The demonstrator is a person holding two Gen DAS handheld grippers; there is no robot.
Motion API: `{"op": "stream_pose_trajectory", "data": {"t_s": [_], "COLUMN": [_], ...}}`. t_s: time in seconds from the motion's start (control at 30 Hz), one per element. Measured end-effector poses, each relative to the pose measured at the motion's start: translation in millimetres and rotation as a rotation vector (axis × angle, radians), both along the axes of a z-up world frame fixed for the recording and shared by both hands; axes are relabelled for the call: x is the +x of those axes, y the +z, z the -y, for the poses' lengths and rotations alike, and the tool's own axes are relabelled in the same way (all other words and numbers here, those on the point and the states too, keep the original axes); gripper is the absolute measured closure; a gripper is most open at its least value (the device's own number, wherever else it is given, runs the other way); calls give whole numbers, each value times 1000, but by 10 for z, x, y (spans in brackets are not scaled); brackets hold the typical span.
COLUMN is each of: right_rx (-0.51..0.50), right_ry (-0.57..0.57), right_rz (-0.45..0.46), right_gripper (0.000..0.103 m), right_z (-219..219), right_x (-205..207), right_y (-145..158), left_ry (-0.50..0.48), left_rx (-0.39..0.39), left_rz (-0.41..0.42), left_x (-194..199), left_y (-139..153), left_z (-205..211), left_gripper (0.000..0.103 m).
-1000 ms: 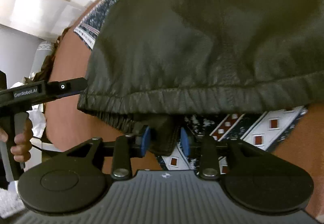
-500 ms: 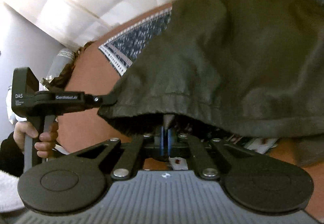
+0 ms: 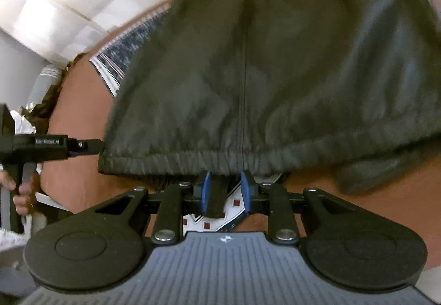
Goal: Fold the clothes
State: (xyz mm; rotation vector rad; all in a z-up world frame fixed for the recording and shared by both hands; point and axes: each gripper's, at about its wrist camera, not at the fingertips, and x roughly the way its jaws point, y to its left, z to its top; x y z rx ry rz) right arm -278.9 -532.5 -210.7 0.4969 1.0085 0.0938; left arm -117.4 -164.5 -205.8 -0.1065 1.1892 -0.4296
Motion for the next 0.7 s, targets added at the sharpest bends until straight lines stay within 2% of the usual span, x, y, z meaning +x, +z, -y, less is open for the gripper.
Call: {"op": "stream_pose_trajectory", "data": {"t_s": [0.03, 0.07, 0.13, 0.3, 0.37, 0.43, 0.5, 0.7], "right_rx": [-17, 9, 68, 392, 475, 487, 550, 607], "right_ry": [21, 12, -13, -304, -377, -417, -489, -598], "right_rz": [5, -12, -46, -117, -128, -141, -179, -178], "right_gripper": [67, 64, 64, 62, 62, 62, 62, 66], "right_z": [-7, 35, 121, 398, 469, 479, 483, 465], "right_x": [11, 21, 39, -58, -77, -64, -95, -114], "right_y": [9, -44, -151, -507, -624, -686, -757, -809], "left_ry": [-2, 0, 1, 6, 11, 6, 2, 3], "left_rx": [16, 27, 18, 30, 18, 23, 29, 14], "left_rz": [5, -2, -22, -39, -48, -46, -46, -46], "left_x": [30, 64, 82, 116, 155, 182, 211, 270], "left_y": [-10, -32, -65, -138, -170, -174, -195, -214], "left_z": [42, 73, 96, 157, 175, 205, 234, 261], "left_gripper": [54, 54, 52, 46, 46, 46, 46, 47]}}
